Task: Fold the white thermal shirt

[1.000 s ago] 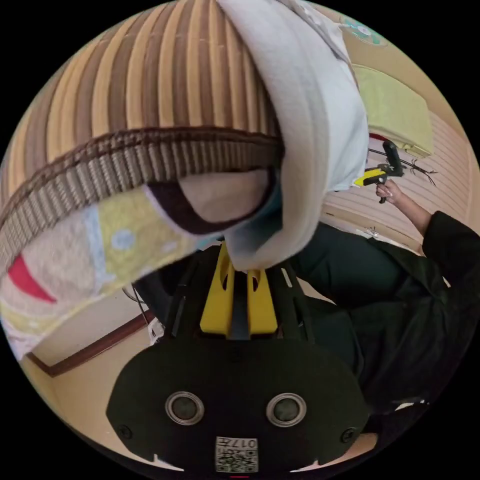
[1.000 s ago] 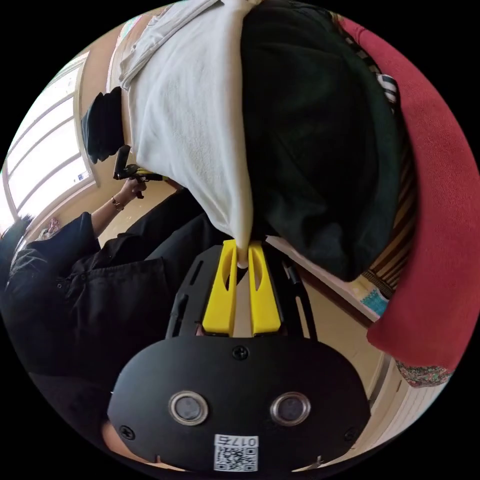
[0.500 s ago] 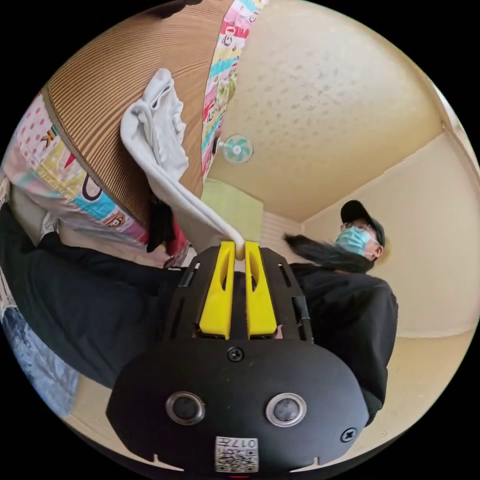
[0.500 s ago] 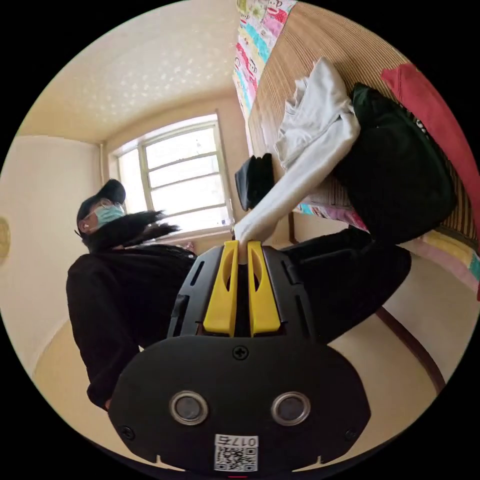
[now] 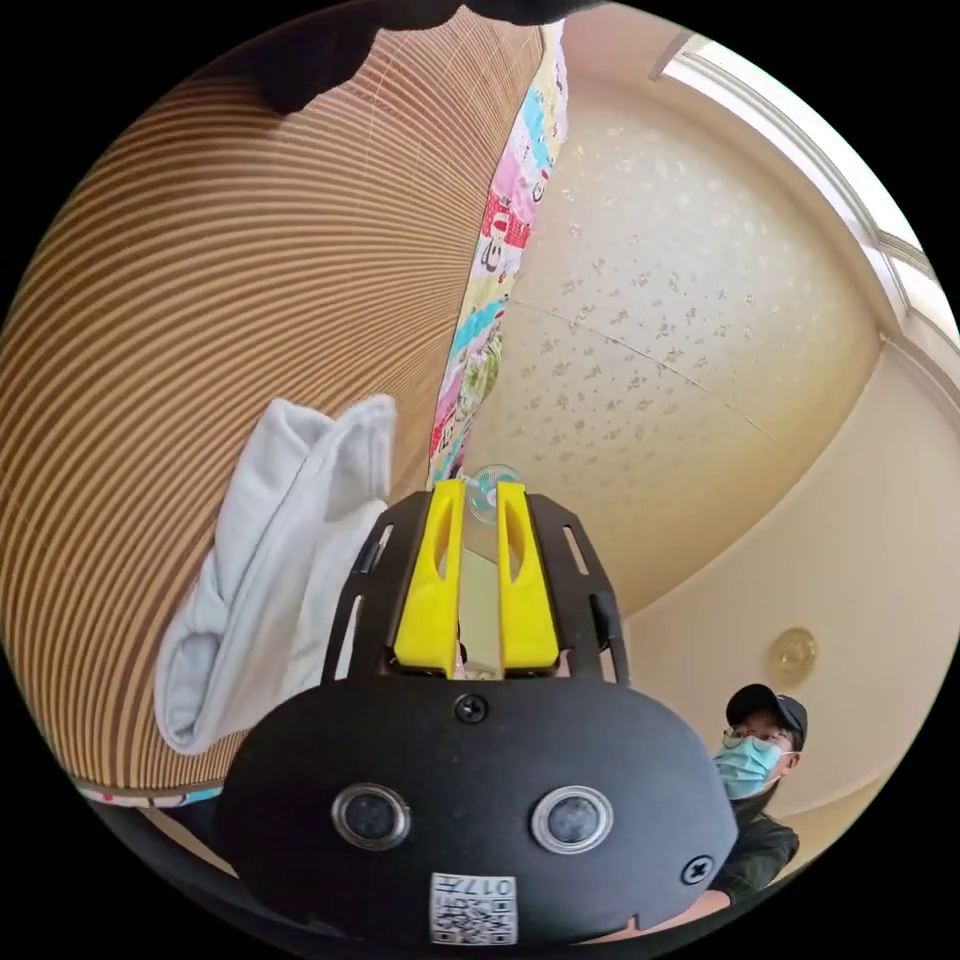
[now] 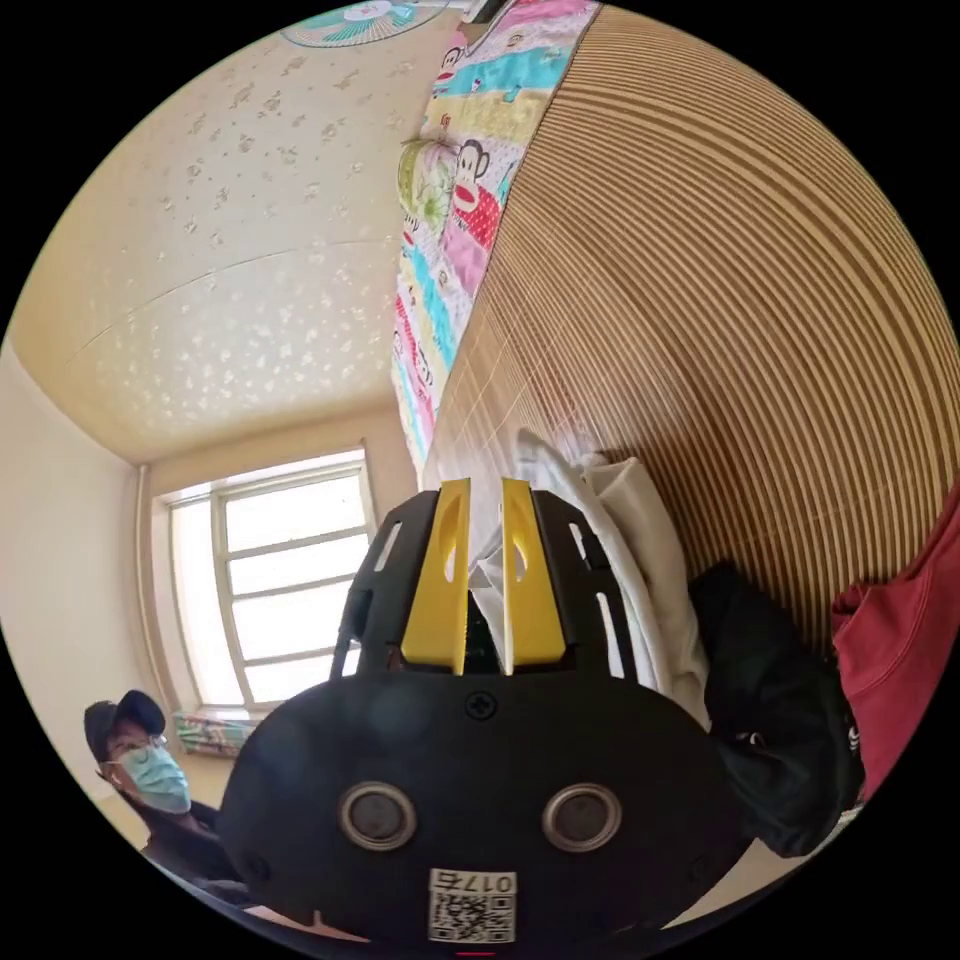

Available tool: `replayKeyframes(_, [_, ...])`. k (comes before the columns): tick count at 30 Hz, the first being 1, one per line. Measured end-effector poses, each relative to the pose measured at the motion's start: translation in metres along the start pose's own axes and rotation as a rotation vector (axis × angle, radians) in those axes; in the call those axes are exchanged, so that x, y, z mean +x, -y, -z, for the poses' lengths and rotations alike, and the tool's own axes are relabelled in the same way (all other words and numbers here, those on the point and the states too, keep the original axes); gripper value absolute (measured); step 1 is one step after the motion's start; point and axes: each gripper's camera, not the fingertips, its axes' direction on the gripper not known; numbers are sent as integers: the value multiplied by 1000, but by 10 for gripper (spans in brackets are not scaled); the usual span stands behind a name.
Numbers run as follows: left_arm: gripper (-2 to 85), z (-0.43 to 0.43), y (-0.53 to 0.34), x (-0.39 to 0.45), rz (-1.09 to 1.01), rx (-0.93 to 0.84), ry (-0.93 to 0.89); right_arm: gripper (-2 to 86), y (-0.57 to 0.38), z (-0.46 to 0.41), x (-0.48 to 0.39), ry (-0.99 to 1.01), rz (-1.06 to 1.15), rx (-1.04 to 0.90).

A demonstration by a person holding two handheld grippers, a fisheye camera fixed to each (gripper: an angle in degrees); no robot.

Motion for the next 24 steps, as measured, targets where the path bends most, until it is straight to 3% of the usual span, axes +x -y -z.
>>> replayKeyframes(3, [112,-4,-18,20,-107,-46,219,21,-14,-37,-49,-202,186,-74])
replayKeyframes(5, [129,-7,-58,29,-207,-125,540,16,-51,-85,-78,-518,445,-237])
replayKeyframes(6, [135,-8,-70,27,-222,-137,606,14,-62,-97,-79,-612,499,-268])
replayKeyframes(9, [144,-4,-127,1,-216,-160,801,8,-105,-153,-44,-1178,648,-424])
replayKeyframes(11, [146,1,-158,-36,-108,-164,841,5,-122,-182,4,-1709,687,-471])
replayKeyframes(12, [147,3,-164,-46,-76,-156,837,4,-125,-185,13,-1802,684,-458])
replayKeyframes(13, [150,4,-175,-63,-19,-138,793,3,-130,-183,13,-1813,673,-405])
replayKeyframes(17, [114,4,-198,-103,108,5,567,2,-156,-163,-56,-1368,684,-148])
replayKeyframes(20, [63,0,-207,-124,198,79,420,2,-176,-165,-97,-926,816,-157])
replayKeyframes(24, [52,9,-215,-106,165,195,271,3,-178,-215,-110,-724,855,-281])
